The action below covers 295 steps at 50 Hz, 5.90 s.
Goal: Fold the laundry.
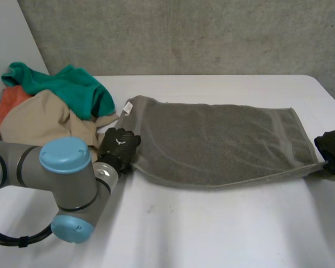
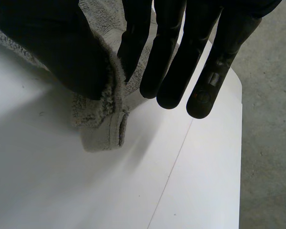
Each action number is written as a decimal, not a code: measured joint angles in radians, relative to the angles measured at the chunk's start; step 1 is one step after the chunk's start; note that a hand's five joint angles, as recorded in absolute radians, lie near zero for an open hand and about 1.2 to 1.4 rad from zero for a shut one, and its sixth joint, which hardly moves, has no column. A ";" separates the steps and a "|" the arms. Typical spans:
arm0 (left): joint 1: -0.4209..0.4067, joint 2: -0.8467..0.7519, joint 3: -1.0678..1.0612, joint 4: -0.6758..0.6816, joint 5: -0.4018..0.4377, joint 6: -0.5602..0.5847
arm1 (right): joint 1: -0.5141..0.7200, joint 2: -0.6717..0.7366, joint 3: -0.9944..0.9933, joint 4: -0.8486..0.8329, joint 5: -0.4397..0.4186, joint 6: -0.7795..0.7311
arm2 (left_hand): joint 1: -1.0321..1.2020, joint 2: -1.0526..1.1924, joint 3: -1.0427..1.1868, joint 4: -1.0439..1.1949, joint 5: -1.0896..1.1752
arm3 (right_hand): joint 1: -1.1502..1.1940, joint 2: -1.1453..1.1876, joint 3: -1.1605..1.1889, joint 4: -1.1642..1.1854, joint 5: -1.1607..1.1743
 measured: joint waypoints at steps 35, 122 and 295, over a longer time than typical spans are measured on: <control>-0.140 0.153 0.013 -0.427 -0.115 0.325 | -0.053 -0.057 0.010 0.257 0.023 -0.428 | 0.375 0.448 0.451 0.459 0.420 | 0.000 0.000 0.000 0.000 0.000; -0.068 0.237 -0.106 0.270 -0.041 0.222 | -0.146 0.132 -0.207 -0.244 -0.056 -0.346 | -0.570 -0.544 -0.529 -0.538 -0.512 | -0.006 0.004 0.003 0.000 -0.014; -0.092 0.306 0.134 -0.258 0.418 -0.219 | 0.490 0.390 -0.424 -0.199 -0.001 0.981 | -0.570 -0.544 -0.529 -0.538 -0.512 | -0.100 -0.019 -0.019 -0.004 -0.073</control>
